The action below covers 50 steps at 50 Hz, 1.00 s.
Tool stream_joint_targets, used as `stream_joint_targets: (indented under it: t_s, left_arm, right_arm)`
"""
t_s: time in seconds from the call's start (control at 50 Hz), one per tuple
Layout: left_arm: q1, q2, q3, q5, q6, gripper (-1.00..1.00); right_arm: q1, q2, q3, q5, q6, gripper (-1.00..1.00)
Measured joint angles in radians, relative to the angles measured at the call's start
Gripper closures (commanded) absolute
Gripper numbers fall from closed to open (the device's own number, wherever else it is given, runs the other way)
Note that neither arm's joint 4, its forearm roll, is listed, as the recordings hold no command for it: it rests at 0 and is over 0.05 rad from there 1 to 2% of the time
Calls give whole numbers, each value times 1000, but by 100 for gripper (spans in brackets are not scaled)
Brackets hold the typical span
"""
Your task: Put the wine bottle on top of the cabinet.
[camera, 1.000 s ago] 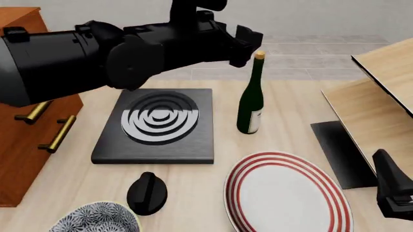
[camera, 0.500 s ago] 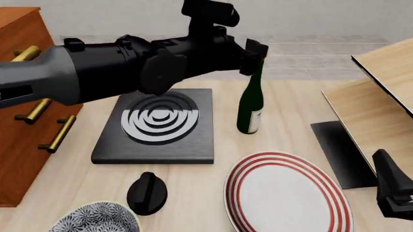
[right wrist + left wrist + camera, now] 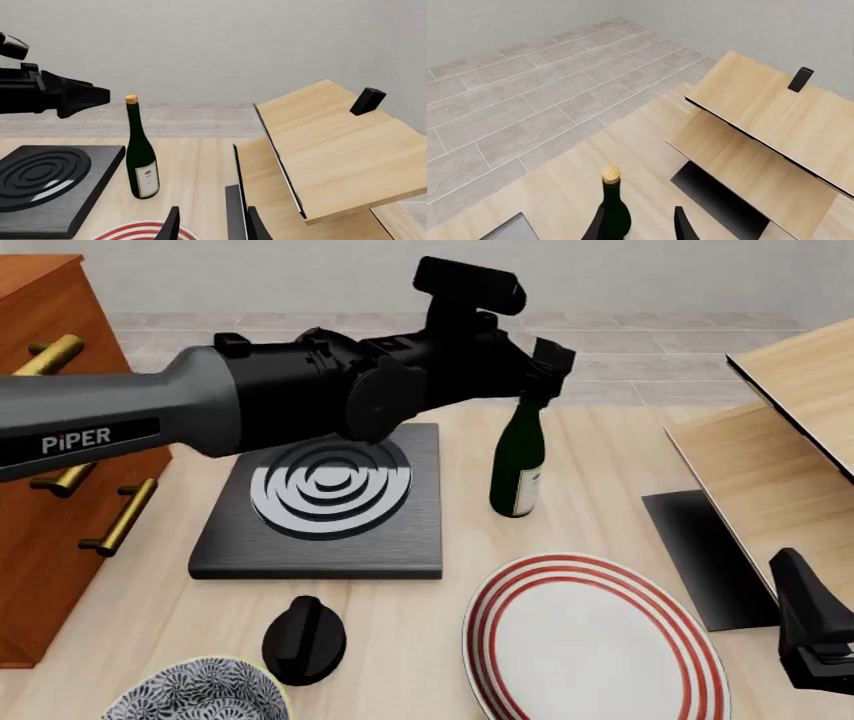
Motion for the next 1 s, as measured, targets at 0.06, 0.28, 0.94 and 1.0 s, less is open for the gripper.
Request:
stream_joint_targets:
  t_s: [0.06, 0.28, 0.94, 1.0]
  left_arm:
    - [-2, 13, -11, 1, -1, -100]
    - [7, 43, -33, -1, 3, -100]
    - [35, 167, -129, 12, 29, -100]
    - [37, 178, -133, 10, 30, -100]
  right_arm:
    - [0, 1, 0, -1, 0, -100]
    - [0, 1, 0, -1, 0, -100]
    - [0, 4, 0, -4, 0, -100]
    - [1, 4, 0, -4, 0, -100]
